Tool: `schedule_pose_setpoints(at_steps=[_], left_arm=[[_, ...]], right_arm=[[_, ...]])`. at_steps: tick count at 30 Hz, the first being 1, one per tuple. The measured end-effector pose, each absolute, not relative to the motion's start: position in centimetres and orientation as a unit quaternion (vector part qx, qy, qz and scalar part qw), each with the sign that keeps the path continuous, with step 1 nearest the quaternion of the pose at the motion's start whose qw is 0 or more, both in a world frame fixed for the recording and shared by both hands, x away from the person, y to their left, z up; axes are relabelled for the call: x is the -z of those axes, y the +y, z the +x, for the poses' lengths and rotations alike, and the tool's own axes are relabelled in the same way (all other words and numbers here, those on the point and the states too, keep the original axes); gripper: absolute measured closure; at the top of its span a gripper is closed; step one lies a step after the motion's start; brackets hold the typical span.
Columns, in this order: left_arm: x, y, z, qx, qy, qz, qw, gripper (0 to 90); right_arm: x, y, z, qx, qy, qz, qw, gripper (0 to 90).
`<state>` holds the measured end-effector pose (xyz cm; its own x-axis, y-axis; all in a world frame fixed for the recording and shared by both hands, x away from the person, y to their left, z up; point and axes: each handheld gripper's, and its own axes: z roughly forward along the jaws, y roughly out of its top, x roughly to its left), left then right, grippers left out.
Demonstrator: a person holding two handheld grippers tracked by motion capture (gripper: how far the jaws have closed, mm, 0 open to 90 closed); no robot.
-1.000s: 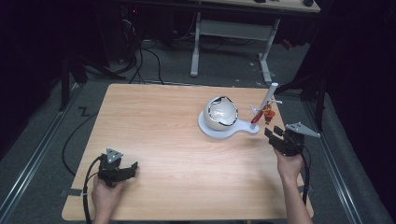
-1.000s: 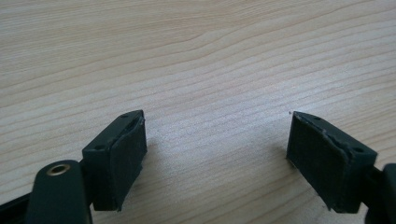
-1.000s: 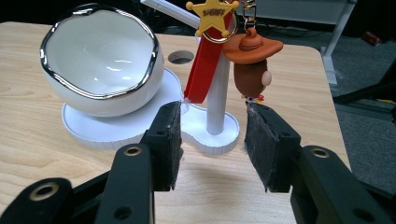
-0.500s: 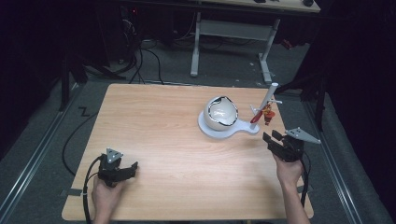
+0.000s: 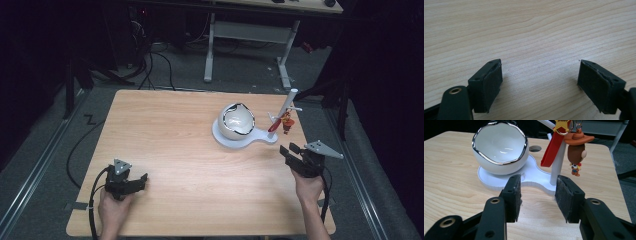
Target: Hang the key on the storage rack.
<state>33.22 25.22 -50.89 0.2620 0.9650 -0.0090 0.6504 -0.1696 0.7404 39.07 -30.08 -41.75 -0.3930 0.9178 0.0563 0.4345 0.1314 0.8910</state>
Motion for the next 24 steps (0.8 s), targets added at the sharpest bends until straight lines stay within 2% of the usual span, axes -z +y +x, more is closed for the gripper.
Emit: schedule_pose_setpoints(at_steps=[24], left_arm=[[50.9,25.2,33.2,-0.242,0.556,0.726,0.324,20.3]], right_arm=[[42.0,-29.7,36.8,-0.471,0.701,0.47,0.256,55.9]])
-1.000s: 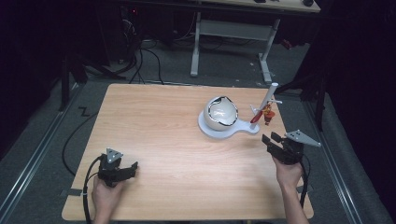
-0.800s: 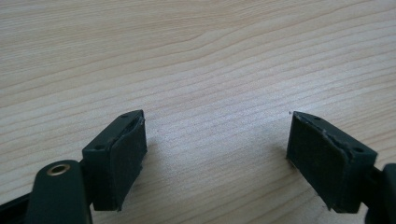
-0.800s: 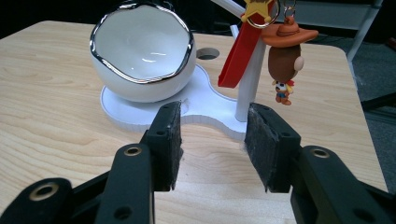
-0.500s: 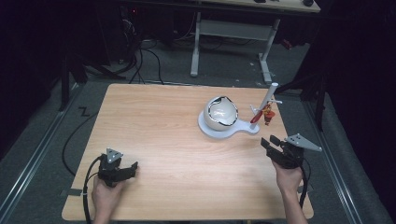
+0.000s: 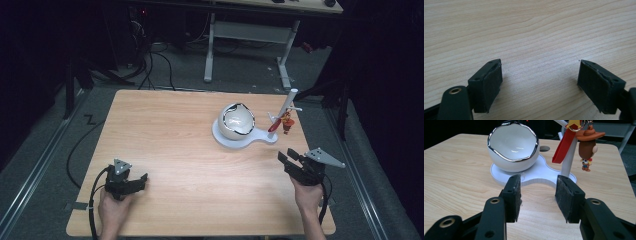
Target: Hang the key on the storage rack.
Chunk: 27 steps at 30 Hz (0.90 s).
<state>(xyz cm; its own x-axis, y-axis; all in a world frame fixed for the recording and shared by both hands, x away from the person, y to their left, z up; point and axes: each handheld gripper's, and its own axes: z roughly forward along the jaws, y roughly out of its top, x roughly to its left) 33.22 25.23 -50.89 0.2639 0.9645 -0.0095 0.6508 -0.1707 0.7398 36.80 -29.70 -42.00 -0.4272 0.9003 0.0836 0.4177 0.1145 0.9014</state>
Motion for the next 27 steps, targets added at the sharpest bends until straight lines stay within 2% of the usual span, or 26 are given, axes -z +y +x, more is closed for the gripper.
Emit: schedule_pose_setpoints(at_steps=[15,27], left_arm=[[50.9,25.2,33.2,-0.242,0.556,0.726,0.324,20.3],[50.9,25.2,33.2,-0.242,0.556,0.726,0.325,20.3]], right_arm=[[43.4,-29.2,35.6,-0.483,0.696,0.473,0.24,55.7],[45.0,-28.7,36.2,-0.476,0.697,0.484,0.231,54.0]])
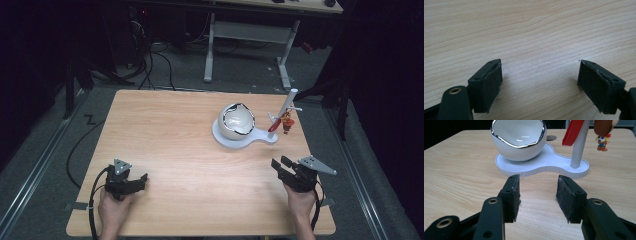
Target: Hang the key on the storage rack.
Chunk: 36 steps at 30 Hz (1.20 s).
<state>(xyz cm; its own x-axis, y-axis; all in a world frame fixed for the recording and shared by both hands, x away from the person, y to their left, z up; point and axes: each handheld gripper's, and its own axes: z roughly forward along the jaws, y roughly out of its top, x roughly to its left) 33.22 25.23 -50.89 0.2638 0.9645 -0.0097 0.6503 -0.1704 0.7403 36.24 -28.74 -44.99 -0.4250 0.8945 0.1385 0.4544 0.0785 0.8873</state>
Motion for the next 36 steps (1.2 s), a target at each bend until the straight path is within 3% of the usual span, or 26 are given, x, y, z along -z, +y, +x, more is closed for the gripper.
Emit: schedule_pose_setpoints(at_steps=[36], left_arm=[[50.9,25.2,33.2,-0.242,0.556,0.726,0.324,20.3]], right_arm=[[49.3,-27.4,39.0,-0.382,0.739,0.503,0.233,49.8]])
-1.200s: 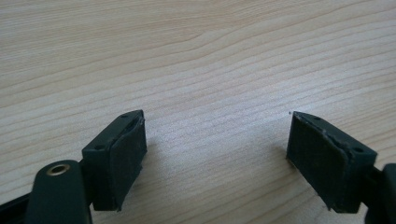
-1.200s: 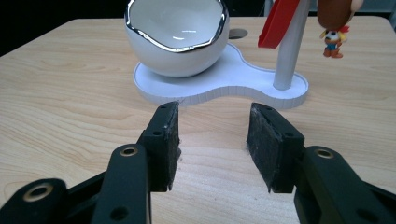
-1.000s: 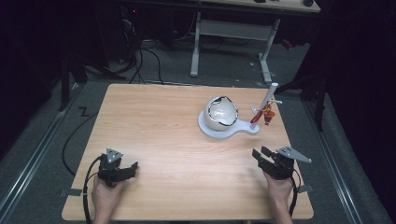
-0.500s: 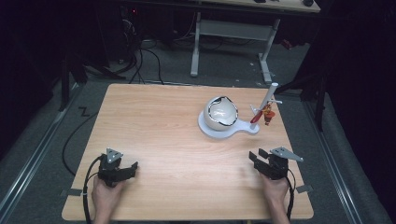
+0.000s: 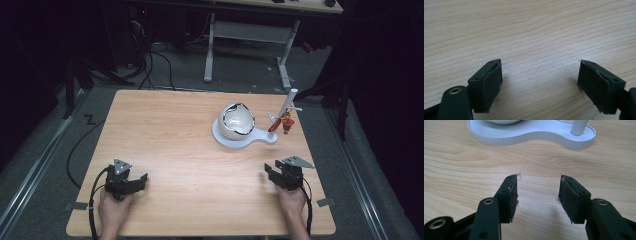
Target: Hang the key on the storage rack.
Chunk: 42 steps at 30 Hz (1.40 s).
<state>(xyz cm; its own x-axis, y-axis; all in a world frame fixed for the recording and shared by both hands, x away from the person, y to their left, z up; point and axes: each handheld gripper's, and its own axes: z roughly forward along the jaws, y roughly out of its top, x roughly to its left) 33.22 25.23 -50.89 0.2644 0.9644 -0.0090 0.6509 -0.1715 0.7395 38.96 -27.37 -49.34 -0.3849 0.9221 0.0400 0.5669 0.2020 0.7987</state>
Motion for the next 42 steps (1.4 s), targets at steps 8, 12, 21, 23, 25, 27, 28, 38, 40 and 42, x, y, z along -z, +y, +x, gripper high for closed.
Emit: schedule_pose_setpoints(at_steps=[8,12,21,23,25,27,28,38,40,42], left_arm=[[50.9,25.2,33.2,-0.242,0.556,0.726,0.324,20.3],[50.9,25.2,33.2,-0.242,0.556,0.726,0.324,20.3],[50.9,25.2,33.2,-0.242,0.556,0.726,0.324,20.3],[50.9,25.2,33.2,-0.242,0.556,0.726,0.324,20.3],[50.9,25.2,33.2,-0.242,0.556,0.726,0.324,20.3],[50.9,25.2,33.2,-0.242,0.556,0.726,0.324,20.3],[50.9,25.2,33.2,-0.242,0.556,0.726,0.324,20.4],[50.9,25.2,33.2,-0.242,0.556,0.726,0.325,20.4],[50.9,25.2,33.2,-0.241,0.556,0.726,0.325,20.4],[50.9,25.2,33.2,-0.241,0.556,0.726,0.325,20.4]], right_arm=[[49.8,-26.9,39.7,-0.367,0.747,0.503,0.234,49.7],[50.1,-27.0,39.9,-0.358,0.75,0.506,0.23,49.1],[50.1,-26.6,40.0,-0.339,0.76,0.503,0.233,48.1],[50.2,-26.5,40.1,-0.335,0.762,0.505,0.229,46.8],[50.2,-26.6,40.2,-0.337,0.762,0.506,0.225,44.9],[50.2,-26.4,40.1,-0.331,0.766,0.502,0.23,43.0],[50.2,-26.3,40.1,-0.329,0.766,0.502,0.232,41.9],[50.2,-26.4,40.2,-0.328,0.762,0.509,0.231,38.7],[50.2,-26.4,40.2,-0.328,0.762,0.509,0.231,38.7],[50.2,-26.4,40.2,-0.328,0.762,0.509,0.231,38.7]])
